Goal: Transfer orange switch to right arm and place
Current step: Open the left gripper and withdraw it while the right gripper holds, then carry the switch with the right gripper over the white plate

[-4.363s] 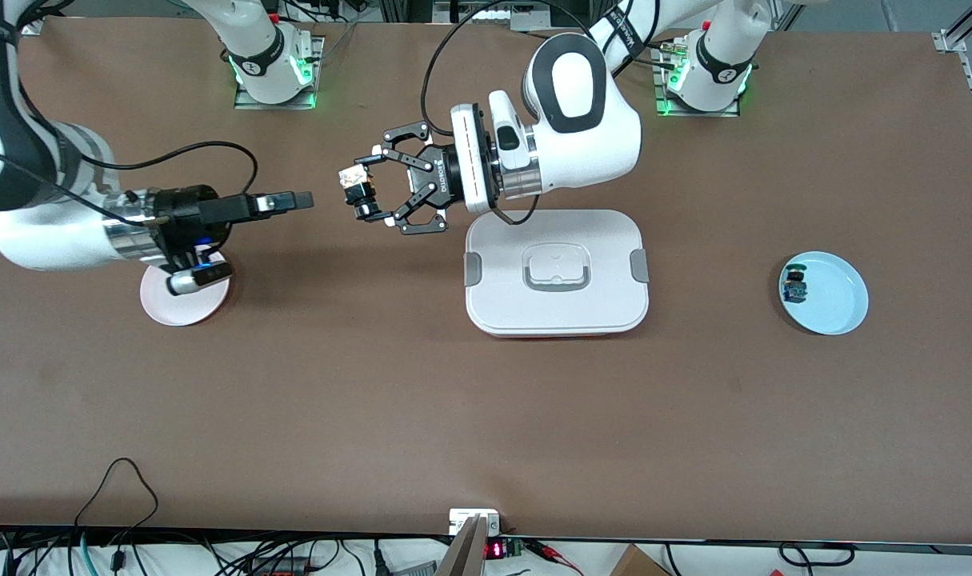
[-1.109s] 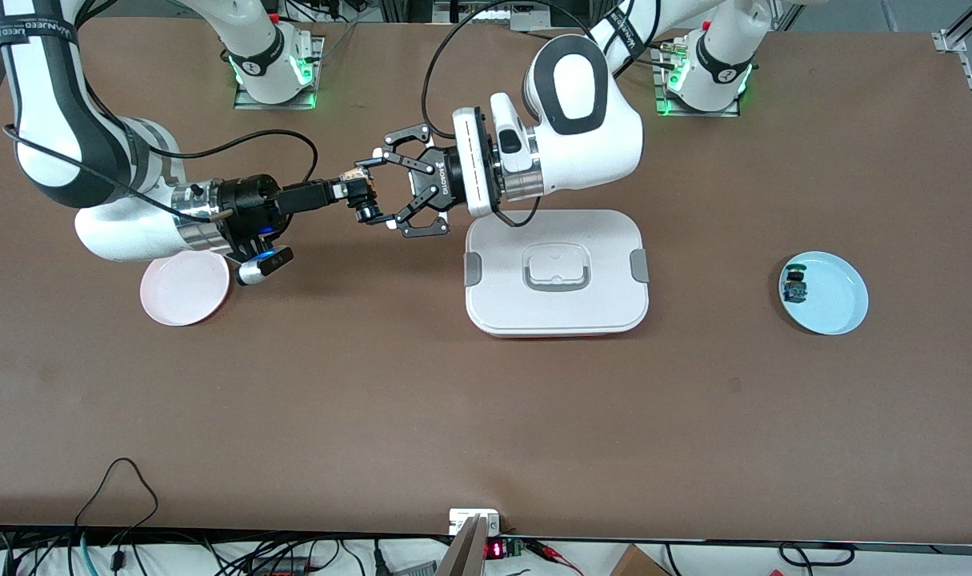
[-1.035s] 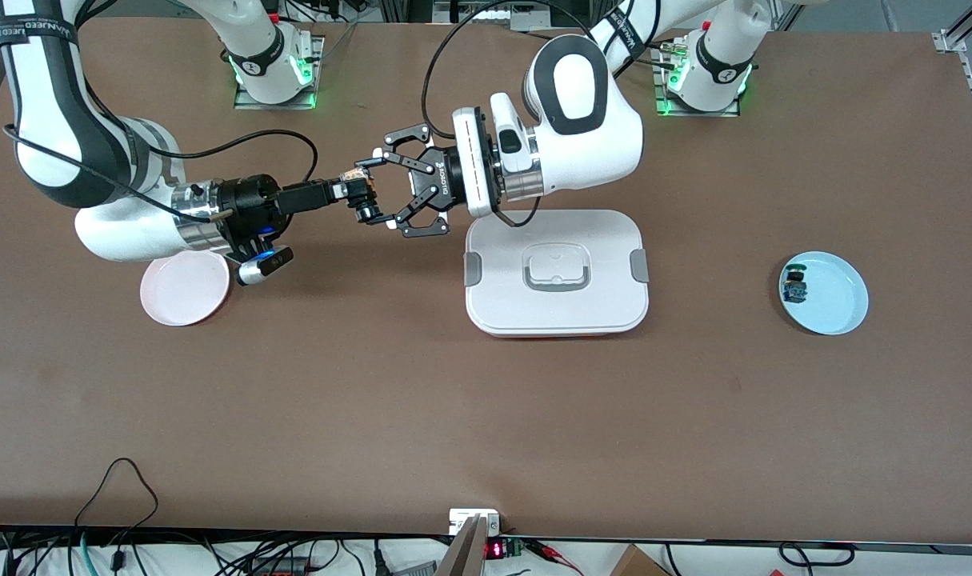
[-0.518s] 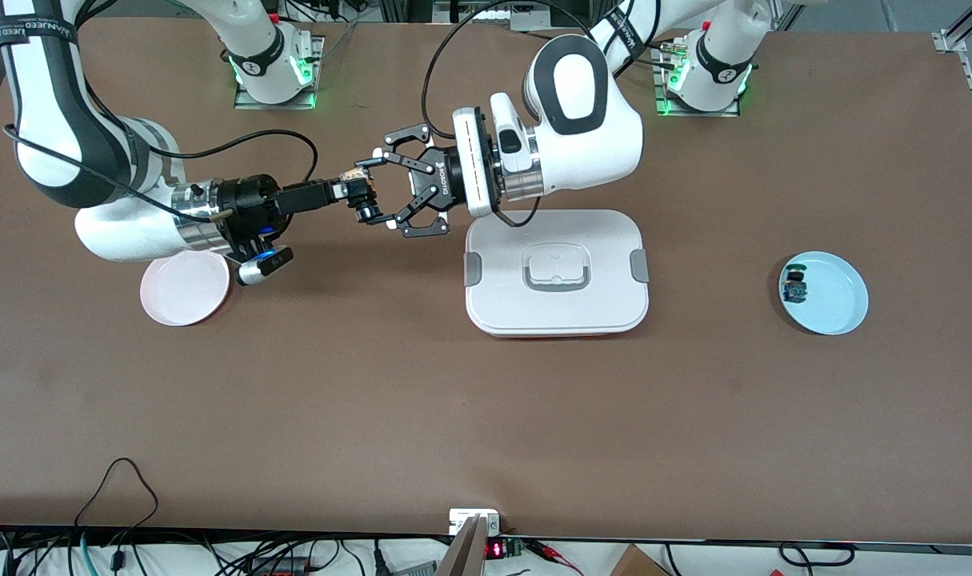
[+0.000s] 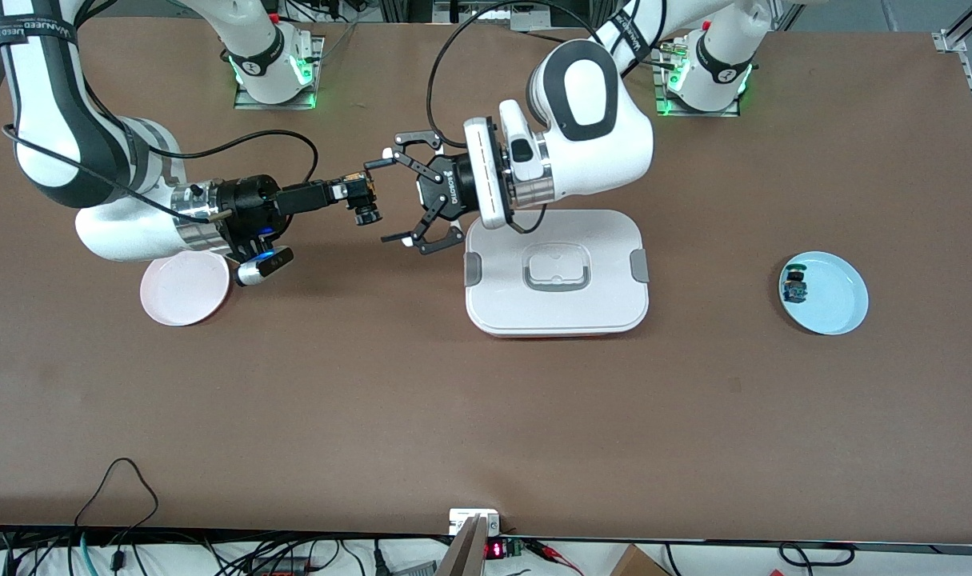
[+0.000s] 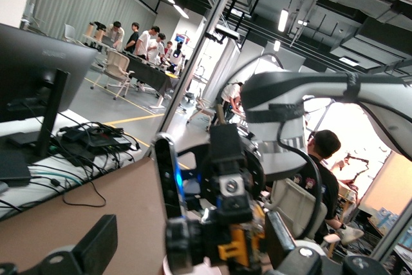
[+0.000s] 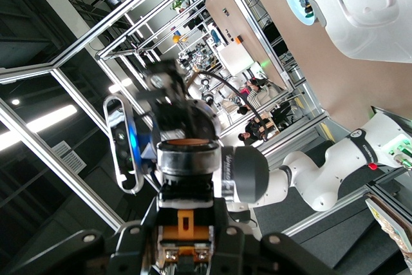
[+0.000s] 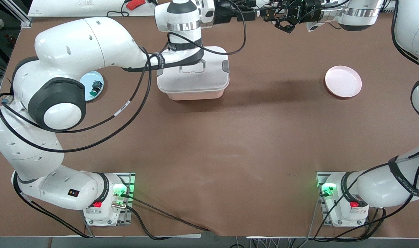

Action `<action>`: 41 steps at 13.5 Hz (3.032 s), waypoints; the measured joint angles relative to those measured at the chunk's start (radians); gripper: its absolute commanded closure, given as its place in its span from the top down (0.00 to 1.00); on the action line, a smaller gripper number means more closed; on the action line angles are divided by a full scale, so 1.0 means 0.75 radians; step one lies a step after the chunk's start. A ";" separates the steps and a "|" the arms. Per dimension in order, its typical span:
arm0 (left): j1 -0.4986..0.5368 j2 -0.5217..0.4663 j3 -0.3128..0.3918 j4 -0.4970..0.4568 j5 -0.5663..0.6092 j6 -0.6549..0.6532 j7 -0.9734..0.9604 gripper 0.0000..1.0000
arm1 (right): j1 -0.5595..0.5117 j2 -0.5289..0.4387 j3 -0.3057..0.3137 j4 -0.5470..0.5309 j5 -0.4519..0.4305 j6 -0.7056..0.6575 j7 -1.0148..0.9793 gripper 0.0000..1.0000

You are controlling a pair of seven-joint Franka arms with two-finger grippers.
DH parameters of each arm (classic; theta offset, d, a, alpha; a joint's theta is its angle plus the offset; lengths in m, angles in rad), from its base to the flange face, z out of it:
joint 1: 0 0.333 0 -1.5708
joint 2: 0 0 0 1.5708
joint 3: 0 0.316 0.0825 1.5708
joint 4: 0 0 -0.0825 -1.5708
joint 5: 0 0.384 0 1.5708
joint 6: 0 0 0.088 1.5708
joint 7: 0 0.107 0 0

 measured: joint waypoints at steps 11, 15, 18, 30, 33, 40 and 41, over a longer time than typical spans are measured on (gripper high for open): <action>0.543 0.061 0.036 0.065 0.508 -0.517 0.132 1.00 | -0.066 -0.013 -0.018 0.001 -0.209 -0.001 -0.019 0.00; 0.803 0.143 0.063 0.144 0.731 -0.881 0.086 1.00 | -0.148 -0.017 -0.064 0.000 -0.476 -0.051 -0.094 0.00; 0.928 0.172 0.122 0.224 0.934 -0.994 0.075 1.00 | -0.167 -0.029 -0.135 0.000 -0.855 -0.082 -0.290 0.00; 0.841 -0.071 0.376 0.432 1.746 -1.221 -0.282 1.00 | -0.153 -0.087 -0.151 -0.012 -2.135 0.233 -1.073 0.00; 0.531 -0.346 0.748 0.258 1.850 -1.244 -0.741 1.00 | -0.147 -0.076 -0.150 -0.060 -2.300 0.426 -1.257 0.00; 0.331 -0.667 0.835 -0.191 2.461 -1.240 -1.776 1.00 | -0.161 -0.060 -0.153 -0.273 -2.479 0.923 -1.639 0.00; 0.327 -0.679 0.834 -0.239 2.475 -1.231 -1.888 1.00 | -0.175 -0.051 -0.154 -0.302 -2.484 0.996 -1.711 0.00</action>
